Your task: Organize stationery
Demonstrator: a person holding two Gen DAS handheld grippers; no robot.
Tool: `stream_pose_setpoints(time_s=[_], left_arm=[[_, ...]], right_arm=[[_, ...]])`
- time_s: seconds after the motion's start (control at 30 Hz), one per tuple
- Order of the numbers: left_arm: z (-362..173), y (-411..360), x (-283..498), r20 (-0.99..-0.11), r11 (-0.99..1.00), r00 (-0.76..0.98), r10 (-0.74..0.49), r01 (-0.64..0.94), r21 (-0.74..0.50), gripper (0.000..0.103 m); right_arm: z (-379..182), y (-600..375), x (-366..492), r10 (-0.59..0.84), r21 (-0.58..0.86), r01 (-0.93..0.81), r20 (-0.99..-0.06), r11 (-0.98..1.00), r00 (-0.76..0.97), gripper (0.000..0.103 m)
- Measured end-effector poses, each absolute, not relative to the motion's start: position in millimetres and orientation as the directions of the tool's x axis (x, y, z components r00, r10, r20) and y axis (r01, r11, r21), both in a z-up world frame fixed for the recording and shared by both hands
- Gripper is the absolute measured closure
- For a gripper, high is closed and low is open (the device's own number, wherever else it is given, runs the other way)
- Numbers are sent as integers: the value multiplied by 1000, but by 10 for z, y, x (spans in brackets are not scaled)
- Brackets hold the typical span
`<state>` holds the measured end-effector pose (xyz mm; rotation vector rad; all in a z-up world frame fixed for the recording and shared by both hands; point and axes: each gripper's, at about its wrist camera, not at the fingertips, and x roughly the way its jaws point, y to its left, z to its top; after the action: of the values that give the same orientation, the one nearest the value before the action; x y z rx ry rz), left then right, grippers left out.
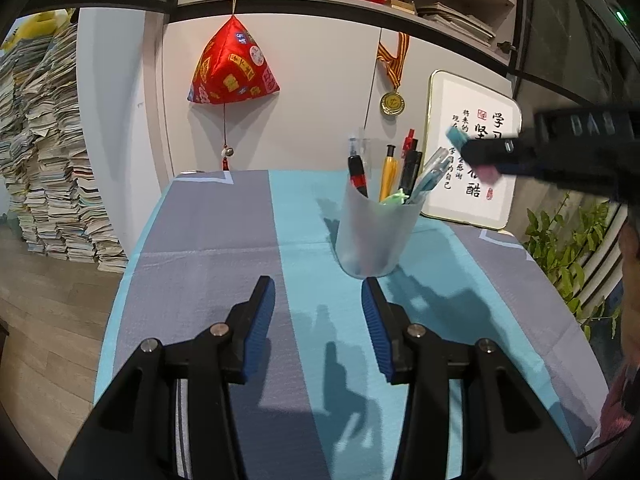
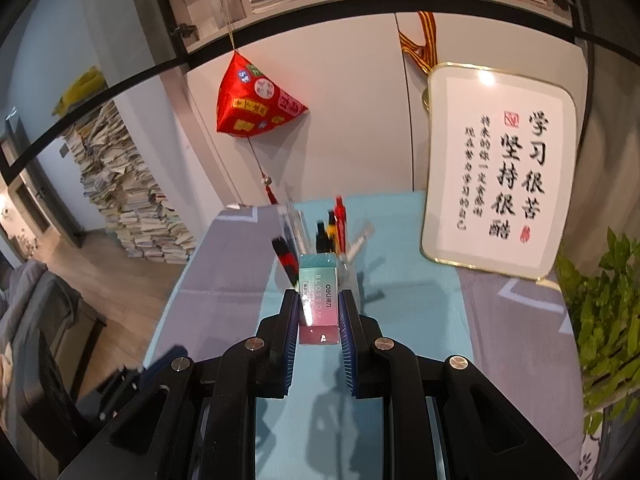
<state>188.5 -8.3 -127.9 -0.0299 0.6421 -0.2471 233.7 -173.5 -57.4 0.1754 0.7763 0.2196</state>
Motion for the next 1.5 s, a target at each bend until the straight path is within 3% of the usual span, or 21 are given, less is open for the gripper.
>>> stream_pose_setpoints(time_s=[0.6,1.5], left_arm=[[-1377,80,2025,-605,974,764,-224,186,-126,58],[-1382,65,2046,-615,972,752,-236,186,-145,56]], right_arm=[[-668,-1347,2958,263,207,-163,-700,965,664,82],[-685,-1428,2883,233,186,-143,-697,972,678,82]])
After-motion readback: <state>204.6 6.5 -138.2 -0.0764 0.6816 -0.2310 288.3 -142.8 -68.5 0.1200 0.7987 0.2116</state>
